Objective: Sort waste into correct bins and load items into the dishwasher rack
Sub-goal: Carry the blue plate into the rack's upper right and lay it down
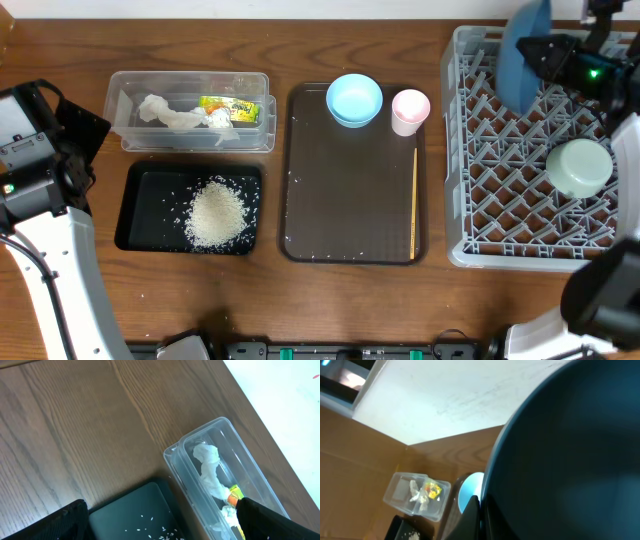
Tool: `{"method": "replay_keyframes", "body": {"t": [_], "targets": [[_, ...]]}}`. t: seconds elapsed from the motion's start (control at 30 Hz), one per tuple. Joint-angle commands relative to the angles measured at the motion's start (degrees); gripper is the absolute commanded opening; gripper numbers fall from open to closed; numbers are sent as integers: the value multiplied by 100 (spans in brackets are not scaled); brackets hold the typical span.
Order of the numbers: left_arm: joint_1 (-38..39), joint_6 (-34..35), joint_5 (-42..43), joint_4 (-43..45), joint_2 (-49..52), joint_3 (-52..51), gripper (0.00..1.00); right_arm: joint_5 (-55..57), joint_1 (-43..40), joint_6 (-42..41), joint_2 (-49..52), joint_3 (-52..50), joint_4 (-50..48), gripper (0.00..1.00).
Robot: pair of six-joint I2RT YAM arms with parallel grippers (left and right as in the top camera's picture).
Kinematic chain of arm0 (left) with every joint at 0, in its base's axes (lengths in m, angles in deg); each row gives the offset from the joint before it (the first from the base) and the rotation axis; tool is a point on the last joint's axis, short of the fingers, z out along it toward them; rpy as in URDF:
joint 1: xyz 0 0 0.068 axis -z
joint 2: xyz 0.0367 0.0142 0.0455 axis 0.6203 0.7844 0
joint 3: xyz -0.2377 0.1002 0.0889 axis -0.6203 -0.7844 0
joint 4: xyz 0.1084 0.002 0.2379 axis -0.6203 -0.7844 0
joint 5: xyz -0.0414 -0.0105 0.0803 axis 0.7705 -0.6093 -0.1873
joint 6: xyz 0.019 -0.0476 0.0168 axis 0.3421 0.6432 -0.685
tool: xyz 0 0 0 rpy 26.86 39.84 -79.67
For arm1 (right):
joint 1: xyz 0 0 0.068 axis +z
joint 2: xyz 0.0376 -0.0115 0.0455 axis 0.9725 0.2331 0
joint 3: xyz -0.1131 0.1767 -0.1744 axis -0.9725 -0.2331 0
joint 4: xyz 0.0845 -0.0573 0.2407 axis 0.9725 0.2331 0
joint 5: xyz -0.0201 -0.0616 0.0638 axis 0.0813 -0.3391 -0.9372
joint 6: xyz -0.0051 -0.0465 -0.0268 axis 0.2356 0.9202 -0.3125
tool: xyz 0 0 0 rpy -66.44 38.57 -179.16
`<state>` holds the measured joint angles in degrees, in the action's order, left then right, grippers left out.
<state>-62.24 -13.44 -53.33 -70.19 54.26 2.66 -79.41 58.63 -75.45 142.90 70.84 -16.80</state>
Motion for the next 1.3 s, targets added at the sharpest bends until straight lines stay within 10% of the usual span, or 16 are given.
{"method": "replay_keyframes", "body": {"t": [0.0, 1.27], "targets": [[-26, 31, -66, -15, 22, 57, 96, -555, -96, -415, 411, -26, -435, 1], [-24, 31, -66, -15, 22, 57, 96, -1976, -1049, -1993, 741, -24, -1537, 1]]}}
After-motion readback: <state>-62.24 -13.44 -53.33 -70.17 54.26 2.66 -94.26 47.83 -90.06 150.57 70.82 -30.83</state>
